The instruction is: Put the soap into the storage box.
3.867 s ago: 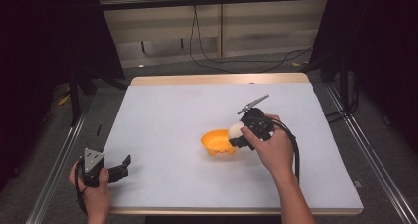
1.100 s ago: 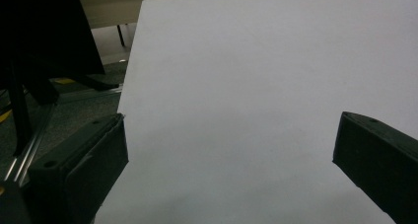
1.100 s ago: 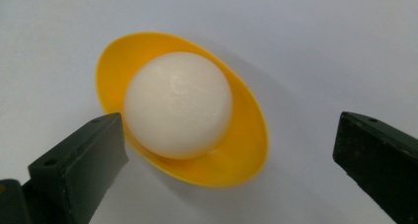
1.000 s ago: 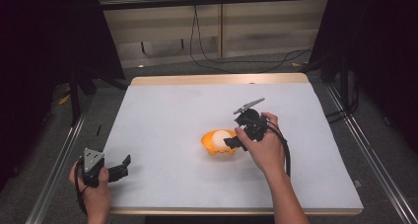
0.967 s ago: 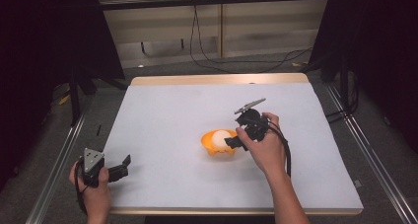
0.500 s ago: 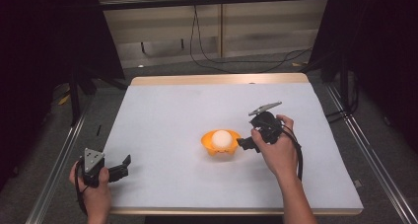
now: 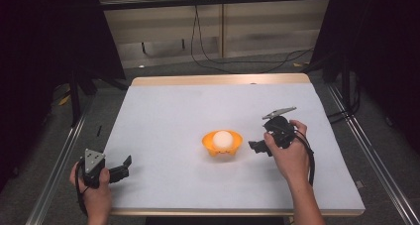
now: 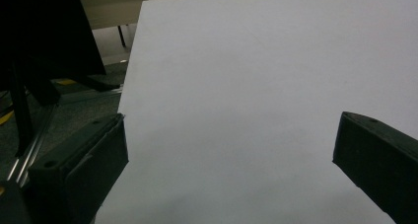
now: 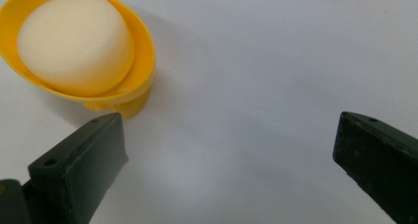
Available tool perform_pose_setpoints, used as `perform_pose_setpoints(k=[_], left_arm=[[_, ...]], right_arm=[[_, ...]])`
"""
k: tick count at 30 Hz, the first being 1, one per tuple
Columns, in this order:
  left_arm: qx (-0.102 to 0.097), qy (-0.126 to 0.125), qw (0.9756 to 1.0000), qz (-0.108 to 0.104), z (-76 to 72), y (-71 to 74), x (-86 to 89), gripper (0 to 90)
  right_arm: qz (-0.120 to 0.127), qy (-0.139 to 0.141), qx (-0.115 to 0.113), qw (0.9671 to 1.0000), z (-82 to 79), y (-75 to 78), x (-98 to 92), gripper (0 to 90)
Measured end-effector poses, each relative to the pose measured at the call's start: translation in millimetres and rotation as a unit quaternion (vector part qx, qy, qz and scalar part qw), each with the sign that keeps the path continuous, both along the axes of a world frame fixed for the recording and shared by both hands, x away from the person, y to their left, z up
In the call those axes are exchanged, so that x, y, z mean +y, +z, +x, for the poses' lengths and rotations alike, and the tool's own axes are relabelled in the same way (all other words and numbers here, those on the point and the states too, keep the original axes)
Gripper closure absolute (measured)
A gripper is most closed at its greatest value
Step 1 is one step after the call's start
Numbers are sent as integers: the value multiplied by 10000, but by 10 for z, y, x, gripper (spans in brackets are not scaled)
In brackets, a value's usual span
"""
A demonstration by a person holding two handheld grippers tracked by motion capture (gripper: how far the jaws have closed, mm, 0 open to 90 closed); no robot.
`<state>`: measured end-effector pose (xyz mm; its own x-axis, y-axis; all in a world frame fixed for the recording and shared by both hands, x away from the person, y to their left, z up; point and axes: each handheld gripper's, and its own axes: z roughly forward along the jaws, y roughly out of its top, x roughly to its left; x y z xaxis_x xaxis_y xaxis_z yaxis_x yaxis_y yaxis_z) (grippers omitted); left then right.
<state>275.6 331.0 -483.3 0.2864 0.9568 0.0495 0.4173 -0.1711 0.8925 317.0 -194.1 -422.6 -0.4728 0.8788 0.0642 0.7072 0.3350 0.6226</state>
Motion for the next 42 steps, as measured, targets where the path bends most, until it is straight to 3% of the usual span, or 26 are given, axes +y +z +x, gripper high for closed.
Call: perform_pose_setpoints(k=[7,28,42], left_arm=[[-7,0,10000,13,-2,0,-1,0],[-22,2,10000,16,-3,-1,-7,0],[-34,15,10000,16,-3,-2,-12,0]], right_arm=[[-26,-145,41,9999,-51,-66,-161,0],[-26,-617,-180,9979,-285,-223,-642,0],[57,-966,-324,9948,-458,-321,-957,0]])
